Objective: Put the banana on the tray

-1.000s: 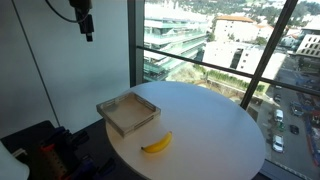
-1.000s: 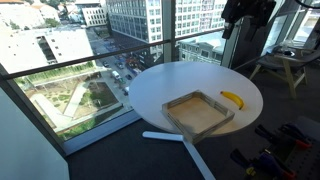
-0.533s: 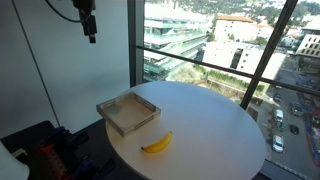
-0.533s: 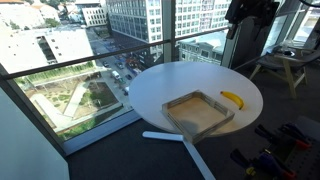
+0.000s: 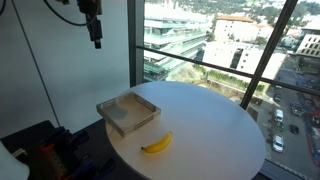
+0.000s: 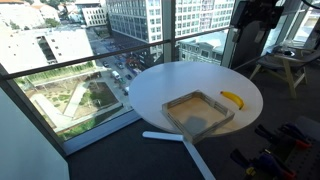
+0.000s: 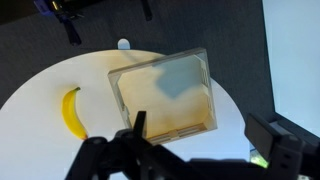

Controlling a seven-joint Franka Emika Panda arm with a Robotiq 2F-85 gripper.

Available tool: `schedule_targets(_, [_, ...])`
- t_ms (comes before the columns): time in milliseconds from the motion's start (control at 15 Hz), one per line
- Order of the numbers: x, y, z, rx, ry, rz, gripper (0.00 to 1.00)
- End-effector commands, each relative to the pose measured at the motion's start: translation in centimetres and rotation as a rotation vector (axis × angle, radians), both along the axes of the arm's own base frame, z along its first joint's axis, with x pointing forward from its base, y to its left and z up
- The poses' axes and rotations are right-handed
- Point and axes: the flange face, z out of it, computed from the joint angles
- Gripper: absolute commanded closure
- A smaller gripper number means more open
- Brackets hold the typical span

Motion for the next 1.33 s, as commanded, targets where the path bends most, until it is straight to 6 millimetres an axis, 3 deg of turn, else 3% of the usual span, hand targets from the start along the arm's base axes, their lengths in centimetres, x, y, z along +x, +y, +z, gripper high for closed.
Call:
schedule_targets(0, [0.0, -1.7, -0.4, -0.018, -0.008, -0.005, 0.00])
schedule_targets(533, [1.0, -5.3, -1.7, -0.058, -0.036, -0.043, 0.00])
schedule_targets(1267, [3.5, -9.7, -4.9, -0.048, -0.066, -0.084, 0.00])
